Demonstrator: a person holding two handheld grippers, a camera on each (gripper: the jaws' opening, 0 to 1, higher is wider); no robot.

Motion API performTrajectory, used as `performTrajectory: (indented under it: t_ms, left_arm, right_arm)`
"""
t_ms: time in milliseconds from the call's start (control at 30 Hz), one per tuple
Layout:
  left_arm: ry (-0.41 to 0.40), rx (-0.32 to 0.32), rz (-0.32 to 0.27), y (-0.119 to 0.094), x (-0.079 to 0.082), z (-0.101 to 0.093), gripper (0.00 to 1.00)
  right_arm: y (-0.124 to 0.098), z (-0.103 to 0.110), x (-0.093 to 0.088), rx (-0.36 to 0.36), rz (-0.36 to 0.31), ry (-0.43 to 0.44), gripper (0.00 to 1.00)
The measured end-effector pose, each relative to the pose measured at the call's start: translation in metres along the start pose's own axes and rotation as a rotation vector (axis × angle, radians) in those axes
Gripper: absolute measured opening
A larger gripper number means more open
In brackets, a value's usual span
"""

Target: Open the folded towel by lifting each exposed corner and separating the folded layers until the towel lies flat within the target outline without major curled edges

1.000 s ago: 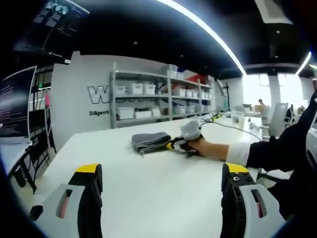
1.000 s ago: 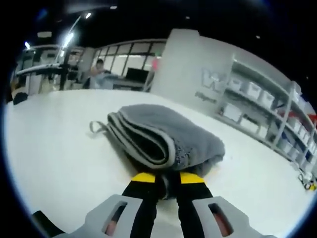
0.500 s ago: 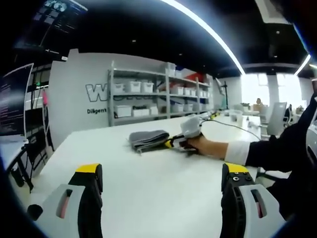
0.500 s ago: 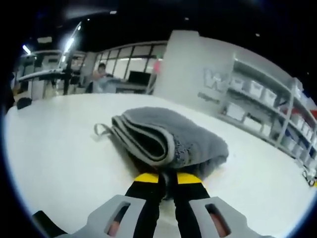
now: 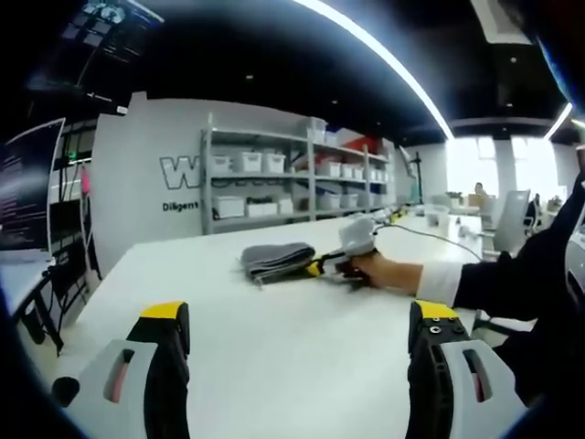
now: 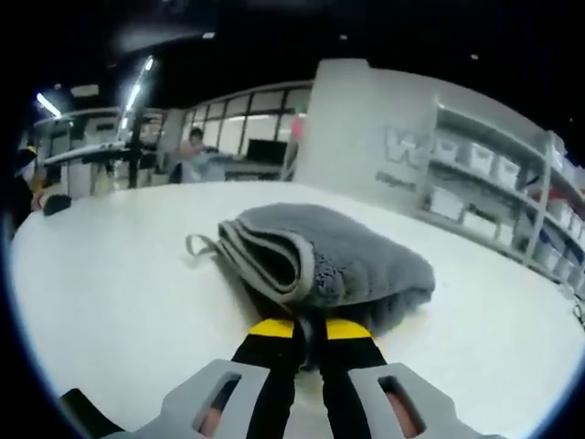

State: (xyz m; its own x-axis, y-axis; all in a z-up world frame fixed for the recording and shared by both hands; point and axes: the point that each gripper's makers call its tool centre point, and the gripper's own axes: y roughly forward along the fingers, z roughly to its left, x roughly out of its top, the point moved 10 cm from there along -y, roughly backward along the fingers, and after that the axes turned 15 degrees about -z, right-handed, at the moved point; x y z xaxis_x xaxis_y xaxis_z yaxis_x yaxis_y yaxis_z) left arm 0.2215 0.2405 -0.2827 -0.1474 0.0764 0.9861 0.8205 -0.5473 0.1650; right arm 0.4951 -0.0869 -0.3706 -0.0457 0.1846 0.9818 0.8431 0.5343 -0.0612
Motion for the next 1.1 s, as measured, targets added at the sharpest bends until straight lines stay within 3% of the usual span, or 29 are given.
performTrajectory:
  t_ms: [167,267,1100]
  left_arm:
    - [-0.023,-0.008,-0.005,0.001,-0.002,0.001,0.97]
    - [-0.018,-0.004,0.001,0.002,-0.002,0.002,0.97]
    - [0.008,-0.035,0.025,0.007,-0.006,-0.006,0.96]
  right_arm:
    - [-0.001,0.004,0.002,0.01,0.001,0.012,0.03]
    - [-0.004,0.008,0.003,0.029,0.013,-0.064,0.03]
    - [-0.015,0.027,0.008,0.086,0.021,-0.08,0.03]
